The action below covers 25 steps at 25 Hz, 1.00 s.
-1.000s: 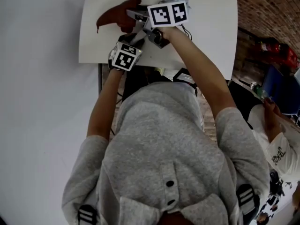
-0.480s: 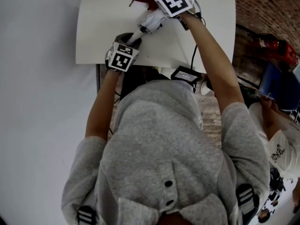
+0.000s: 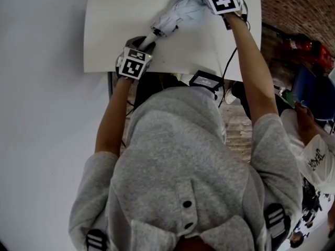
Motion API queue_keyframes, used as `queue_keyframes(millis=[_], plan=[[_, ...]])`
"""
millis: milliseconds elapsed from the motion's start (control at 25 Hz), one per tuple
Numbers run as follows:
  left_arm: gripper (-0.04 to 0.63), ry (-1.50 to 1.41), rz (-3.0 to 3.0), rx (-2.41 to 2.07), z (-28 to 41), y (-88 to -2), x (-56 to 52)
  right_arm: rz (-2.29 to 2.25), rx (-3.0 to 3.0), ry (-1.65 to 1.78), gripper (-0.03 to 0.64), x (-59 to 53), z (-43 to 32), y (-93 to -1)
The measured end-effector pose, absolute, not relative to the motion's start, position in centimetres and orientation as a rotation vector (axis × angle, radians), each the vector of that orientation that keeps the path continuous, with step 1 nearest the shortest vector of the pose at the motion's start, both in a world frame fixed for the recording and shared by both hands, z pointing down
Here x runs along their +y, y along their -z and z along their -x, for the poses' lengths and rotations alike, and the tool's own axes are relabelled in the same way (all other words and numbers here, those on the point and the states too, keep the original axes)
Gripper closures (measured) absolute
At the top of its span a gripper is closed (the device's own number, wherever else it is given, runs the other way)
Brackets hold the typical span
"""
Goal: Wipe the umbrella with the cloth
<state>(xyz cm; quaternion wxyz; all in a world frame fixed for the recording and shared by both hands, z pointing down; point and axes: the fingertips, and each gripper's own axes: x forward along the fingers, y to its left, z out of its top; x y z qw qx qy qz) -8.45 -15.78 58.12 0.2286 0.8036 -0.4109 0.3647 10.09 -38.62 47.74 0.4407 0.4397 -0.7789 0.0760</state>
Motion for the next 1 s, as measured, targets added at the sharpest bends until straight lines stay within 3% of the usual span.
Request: queue_keyframes(millis=[360,760,1000], plan=[[0.436,-1.009,-2.210,-1.120,8.8,-58.8,-16.0,-1.016,-2.119,-0.063,0.541,-30.5,-6.7,-45.8],[0.434,-1.046,-2.218,-1.179,10.7,-56.6,-15.1,-0.626,-2.445,-0.337,0.541,-16.3,0.1,-43.1],[0.436,-0.661,-2.351,-1.487,11.6,-47.8,-17.2,-0.924,-2.612,-0.235,0.541,-18.0,-4.3,-36.1]])
